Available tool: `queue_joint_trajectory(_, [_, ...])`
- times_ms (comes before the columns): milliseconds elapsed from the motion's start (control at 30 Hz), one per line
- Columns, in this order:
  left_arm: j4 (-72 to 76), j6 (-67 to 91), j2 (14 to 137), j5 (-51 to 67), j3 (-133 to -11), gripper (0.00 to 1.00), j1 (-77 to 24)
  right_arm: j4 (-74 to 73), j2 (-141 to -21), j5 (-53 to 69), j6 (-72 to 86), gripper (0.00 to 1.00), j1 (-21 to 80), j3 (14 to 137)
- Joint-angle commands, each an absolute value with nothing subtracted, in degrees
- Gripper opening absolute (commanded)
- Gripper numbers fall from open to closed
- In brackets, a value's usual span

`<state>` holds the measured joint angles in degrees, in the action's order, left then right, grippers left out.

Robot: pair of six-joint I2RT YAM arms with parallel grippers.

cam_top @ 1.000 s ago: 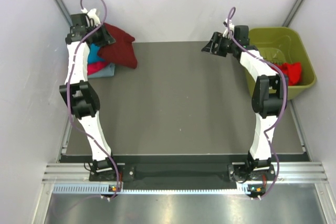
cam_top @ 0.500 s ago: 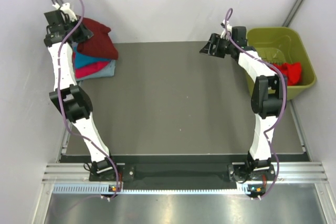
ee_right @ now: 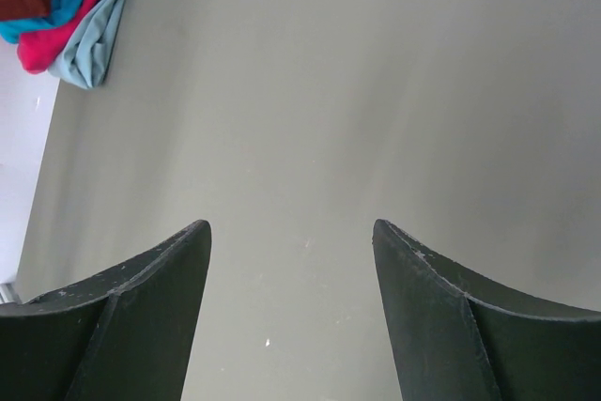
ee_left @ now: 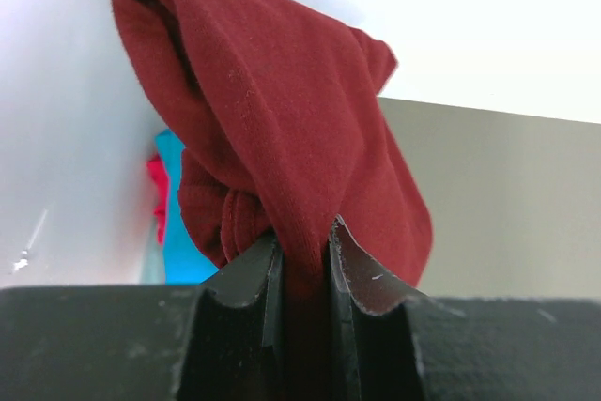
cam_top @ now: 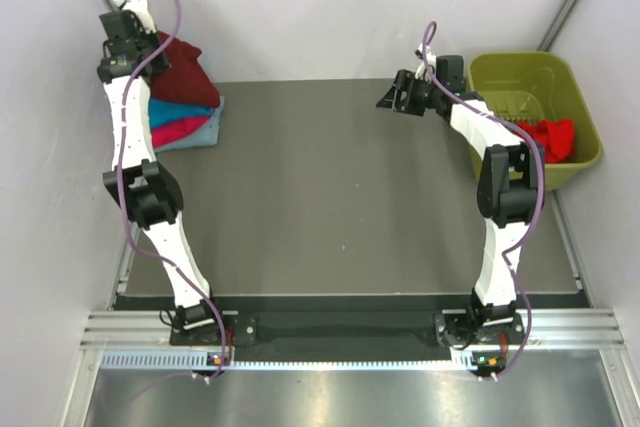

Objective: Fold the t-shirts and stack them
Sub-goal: Neatly place the folded tshirt to the corner

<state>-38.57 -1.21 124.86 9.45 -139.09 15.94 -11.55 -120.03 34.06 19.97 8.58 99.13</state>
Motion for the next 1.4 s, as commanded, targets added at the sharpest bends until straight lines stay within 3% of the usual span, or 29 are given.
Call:
queue_joint_trajectory(0, [-33.4,-7.3,124.2,0.5,-140.5,0.00,13.4,-8.9,-115.4,34.2,19.0,0.70,9.2,99.1])
queue_joint_trajectory(333, [-31.6,-12.7,125.5,-15.0,-138.2,0.00,11.6,-8.8,-113.7,34.2,18.3,0.70,9.2,96.6])
queue_joint_trajectory(733, [-25.0,-19.9,125.9,-21.7,-128.4,0.00,11.6,-8.9,-112.5,34.2,18.1,0.71,8.9,94.9])
queue_joint_trajectory(1367, [-12.1,-31.8,138.3,-26.0,-133.1,0.00,13.2,-9.1,-110.9,33.8,17.4,0.71,8.7,92.7])
